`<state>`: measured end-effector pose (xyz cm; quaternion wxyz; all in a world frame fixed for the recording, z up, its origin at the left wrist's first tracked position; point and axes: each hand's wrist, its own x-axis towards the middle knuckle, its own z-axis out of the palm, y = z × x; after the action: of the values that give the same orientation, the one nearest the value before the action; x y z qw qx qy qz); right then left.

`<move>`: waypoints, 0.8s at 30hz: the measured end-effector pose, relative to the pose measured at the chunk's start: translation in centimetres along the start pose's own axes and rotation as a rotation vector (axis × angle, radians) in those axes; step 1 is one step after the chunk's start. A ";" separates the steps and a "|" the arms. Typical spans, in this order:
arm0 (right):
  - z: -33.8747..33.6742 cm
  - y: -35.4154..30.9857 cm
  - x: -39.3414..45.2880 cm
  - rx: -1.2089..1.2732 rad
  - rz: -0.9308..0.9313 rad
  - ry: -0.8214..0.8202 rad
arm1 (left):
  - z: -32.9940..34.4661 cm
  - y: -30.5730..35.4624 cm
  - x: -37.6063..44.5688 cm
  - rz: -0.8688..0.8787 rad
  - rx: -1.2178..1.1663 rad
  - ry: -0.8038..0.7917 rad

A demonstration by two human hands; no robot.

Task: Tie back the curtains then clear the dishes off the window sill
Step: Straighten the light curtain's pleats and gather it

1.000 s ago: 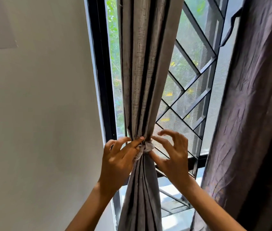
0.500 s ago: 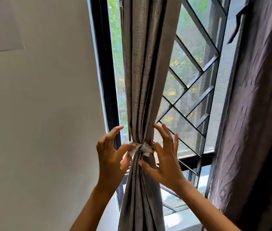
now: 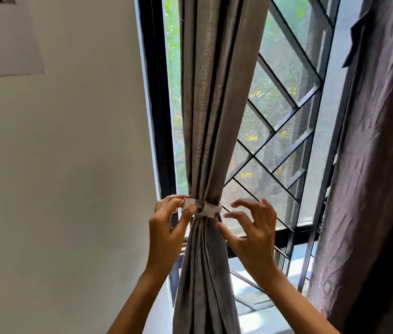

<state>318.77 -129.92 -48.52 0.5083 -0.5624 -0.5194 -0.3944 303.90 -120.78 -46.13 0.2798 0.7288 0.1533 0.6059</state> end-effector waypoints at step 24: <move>-0.1 -0.3 3.6 0.376 0.000 -0.490 | 0.5 0.2 0.8 -0.106 0.103 0.121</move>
<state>319.06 -129.39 -44.98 0.4629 -0.5370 -0.6904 -0.1442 304.57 -120.59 -45.48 0.2637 0.6951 0.2393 0.6245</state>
